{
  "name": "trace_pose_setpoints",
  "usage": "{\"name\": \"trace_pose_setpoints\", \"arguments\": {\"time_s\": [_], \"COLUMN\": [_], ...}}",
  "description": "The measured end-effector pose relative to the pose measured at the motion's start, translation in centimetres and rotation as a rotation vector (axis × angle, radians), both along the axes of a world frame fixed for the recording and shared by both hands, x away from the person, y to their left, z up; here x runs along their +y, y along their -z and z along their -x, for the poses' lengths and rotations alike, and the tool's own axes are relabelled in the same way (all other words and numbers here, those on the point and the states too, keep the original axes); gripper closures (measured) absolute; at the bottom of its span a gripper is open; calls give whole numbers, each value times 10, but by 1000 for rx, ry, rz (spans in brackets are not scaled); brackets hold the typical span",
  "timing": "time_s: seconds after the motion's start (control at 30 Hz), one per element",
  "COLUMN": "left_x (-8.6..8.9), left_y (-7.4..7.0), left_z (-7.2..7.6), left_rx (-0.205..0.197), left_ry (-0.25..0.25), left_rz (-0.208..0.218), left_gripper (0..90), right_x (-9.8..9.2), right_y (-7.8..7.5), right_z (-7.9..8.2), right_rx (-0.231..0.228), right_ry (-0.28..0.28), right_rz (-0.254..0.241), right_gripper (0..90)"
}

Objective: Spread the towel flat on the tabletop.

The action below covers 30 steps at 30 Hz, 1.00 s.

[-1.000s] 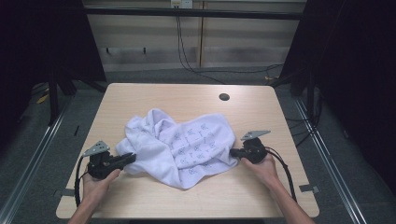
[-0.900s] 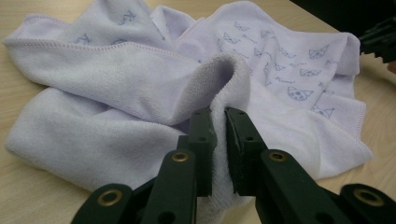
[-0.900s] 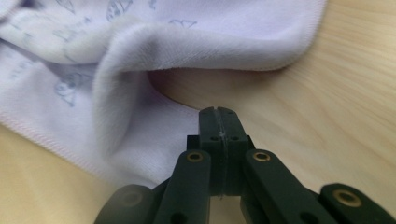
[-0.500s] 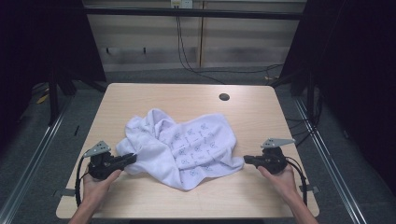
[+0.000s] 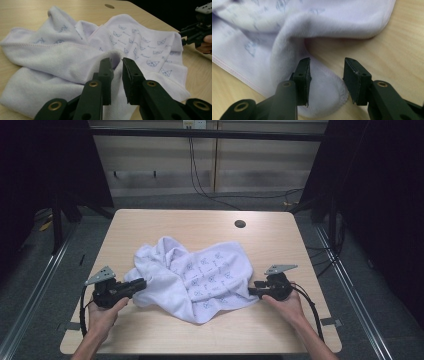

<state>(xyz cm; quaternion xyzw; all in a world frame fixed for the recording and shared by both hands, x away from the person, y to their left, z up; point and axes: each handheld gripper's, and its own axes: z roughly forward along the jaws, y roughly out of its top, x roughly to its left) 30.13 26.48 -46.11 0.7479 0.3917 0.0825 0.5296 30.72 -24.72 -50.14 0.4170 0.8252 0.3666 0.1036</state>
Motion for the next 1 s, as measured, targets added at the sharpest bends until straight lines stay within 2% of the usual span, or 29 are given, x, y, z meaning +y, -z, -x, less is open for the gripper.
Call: {"name": "trace_pose_setpoints", "arguments": {"time_s": [0.03,0.07,0.1,0.13,0.17,0.2,0.23,0.27,0.3,0.33,0.4,0.43,0.47,0.5,0.53,0.57,0.6,0.63,0.67,0.7,0.73,0.77,0.83,0.87,0.9,0.97,1.0], "left_x": [0,0,-1,-2,-3,-4,-4,-7,-7,-8,-9,-9,-11,-11,-13,-15,-20,-20,-23,-25,-25,-26,-27,-27,-27,-28,-29], "left_y": [0,0,3,5,8,12,12,20,20,24,25,25,28,28,29,29,28,28,26,25,25,24,21,21,19,18,18], "left_z": [-2,-4,-8,-10,-13,-15,-15,-19,-19,-20,-20,-20,-18,-18,-16,-15,-10,-10,-4,-1,-1,2,11,11,19,23,25], "left_rx": [-2,-5,7,23,32,42,42,57,57,75,89,89,106,106,112,120,127,127,131,130,130,129,133,133,135,141,142], "left_ry": [-3,-10,-20,-21,-23,-22,-22,-8,-8,4,12,12,37,37,56,75,107,107,134,140,140,153,188,188,202,209,213], "left_rz": [-2,-7,-14,-19,-38,-63,-63,-99,-99,-116,-120,-120,-139,-139,-156,-167,-189,-189,-187,-179,-179,-173,-146,-146,-126,-112,-111], "left_gripper": [773,765,750,723,708,705,692,680,674,660,662,676,718,756,756,844,862,867,870,872,873,873,876,877,878,878,878], "right_x": [1,1,2,3,4,3,1,-3,-3,-15,-32,-32,-48,-48,-52,-57,-58,-57,-56,-54,-54,-52,-43,-43,-35,-29,-20], "right_y": [0,-1,-1,-2,-3,-4,-6,-7,-7,-12,-17,-17,-23,-23,-25,-29,-32,-34,-35,-35,-35,-35,-36,-36,-36,-36,-34], "right_z": [1,3,5,10,14,18,22,27,27,35,45,45,58,58,63,77,85,91,96,99,99,101,97,97,91,89,85], "right_rx": [-4,4,-10,-28,-16,-12,-3,6,6,10,-5,-5,-25,-25,-33,-43,-50,-53,-59,-64,-64,-71,-98,-98,-89,-85,-68], "right_ry": [-6,-9,-19,-29,-43,-30,-15,4,4,35,76,76,111,111,118,129,124,117,115,122,122,136,157,157,123,108,76], "right_rz": [10,10,26,59,54,70,62,48,48,12,-25,-25,-53,-53,-65,-94,-105,-119,-122,-113,-113,-105,-59,-59,-84,-95,-112], "right_gripper": [576,618,673,769,856,878,881,883,883,884,884,884,884,884,884,882,878,870,838,765,765,694,597,597,584,580,579]}}
